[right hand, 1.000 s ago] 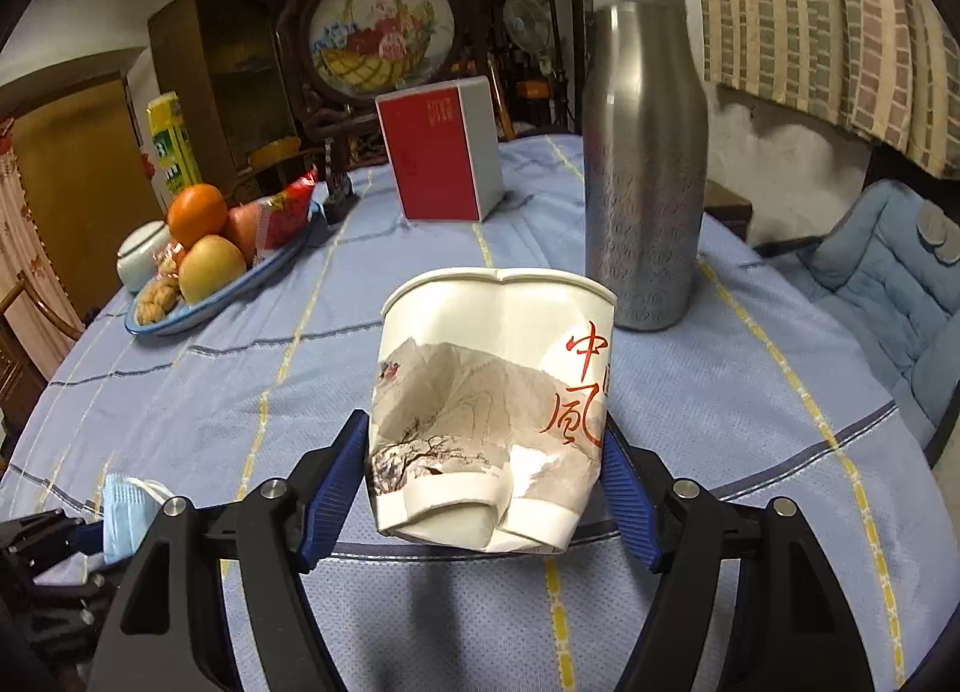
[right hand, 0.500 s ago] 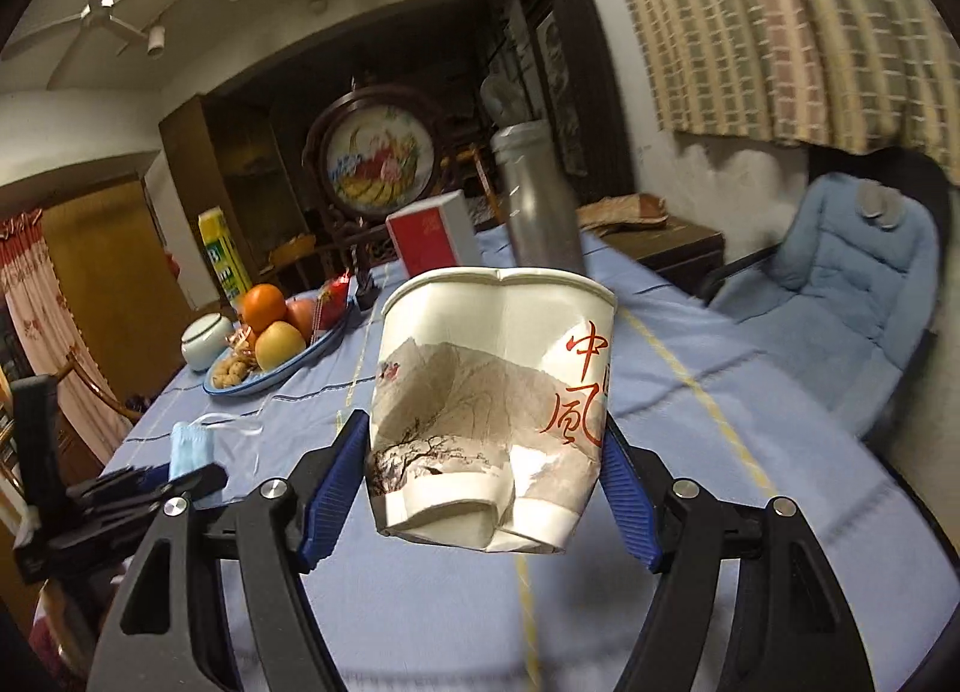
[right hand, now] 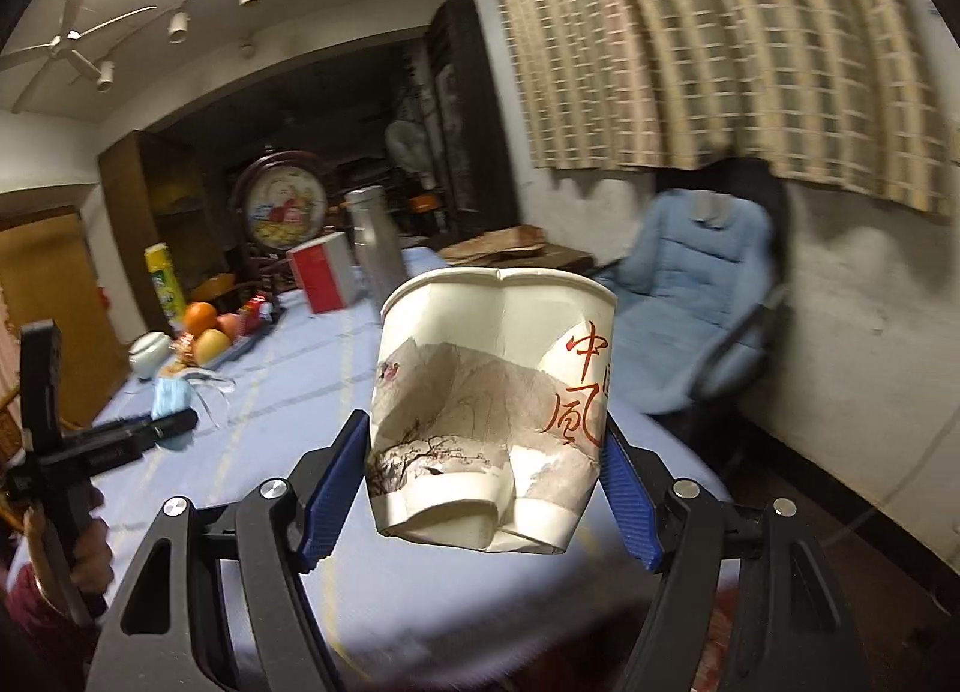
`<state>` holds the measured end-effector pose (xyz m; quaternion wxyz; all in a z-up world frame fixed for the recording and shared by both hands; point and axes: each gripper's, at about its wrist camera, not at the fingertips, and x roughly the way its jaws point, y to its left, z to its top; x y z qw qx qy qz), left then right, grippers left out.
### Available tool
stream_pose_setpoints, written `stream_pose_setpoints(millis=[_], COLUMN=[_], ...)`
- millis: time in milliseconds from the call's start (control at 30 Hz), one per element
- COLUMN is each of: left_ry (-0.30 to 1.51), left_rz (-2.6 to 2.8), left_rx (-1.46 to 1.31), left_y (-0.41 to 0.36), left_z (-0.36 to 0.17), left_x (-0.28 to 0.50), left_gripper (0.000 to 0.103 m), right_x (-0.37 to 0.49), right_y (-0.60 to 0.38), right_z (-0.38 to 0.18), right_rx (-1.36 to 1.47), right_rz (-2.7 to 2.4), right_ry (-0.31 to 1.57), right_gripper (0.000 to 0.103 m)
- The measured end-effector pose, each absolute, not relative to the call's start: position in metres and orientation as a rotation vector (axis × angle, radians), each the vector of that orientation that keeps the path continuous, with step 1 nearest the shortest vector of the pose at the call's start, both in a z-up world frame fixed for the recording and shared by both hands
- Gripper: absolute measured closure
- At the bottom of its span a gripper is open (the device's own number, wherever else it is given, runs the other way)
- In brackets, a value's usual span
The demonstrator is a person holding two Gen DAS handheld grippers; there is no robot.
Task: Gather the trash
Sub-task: 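Carry the mask and cup to the red wastebasket and open both tools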
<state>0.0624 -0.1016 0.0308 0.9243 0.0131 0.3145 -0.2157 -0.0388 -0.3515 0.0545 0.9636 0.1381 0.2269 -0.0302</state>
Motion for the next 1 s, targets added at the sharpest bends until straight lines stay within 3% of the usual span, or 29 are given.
stream_pose_setpoints(millis=[433,633,1000], left_ry=[0.662,0.714,0.819], left_rz=[-0.72,-0.83,-0.993], left_rx=[0.107,0.166,0.317], left_y=[-0.238,-0.3,-0.404], left_z=[0.025,0.006,-0.043], left_x=[0.021,0.011,-0.011], left_gripper=[0.059,0.059,0.059], right_x=[-0.122,-0.108,-0.163], right_y=[-0.445,-0.473,-0.537], right_z=[-0.049,-0.116,-0.105], right_rx=[0.376,0.428,0.638], right_rz=[-0.295,-0.366,-0.461], right_ry=[0.686,0.914,0.728], right_gripper=[0.03,0.021,0.016])
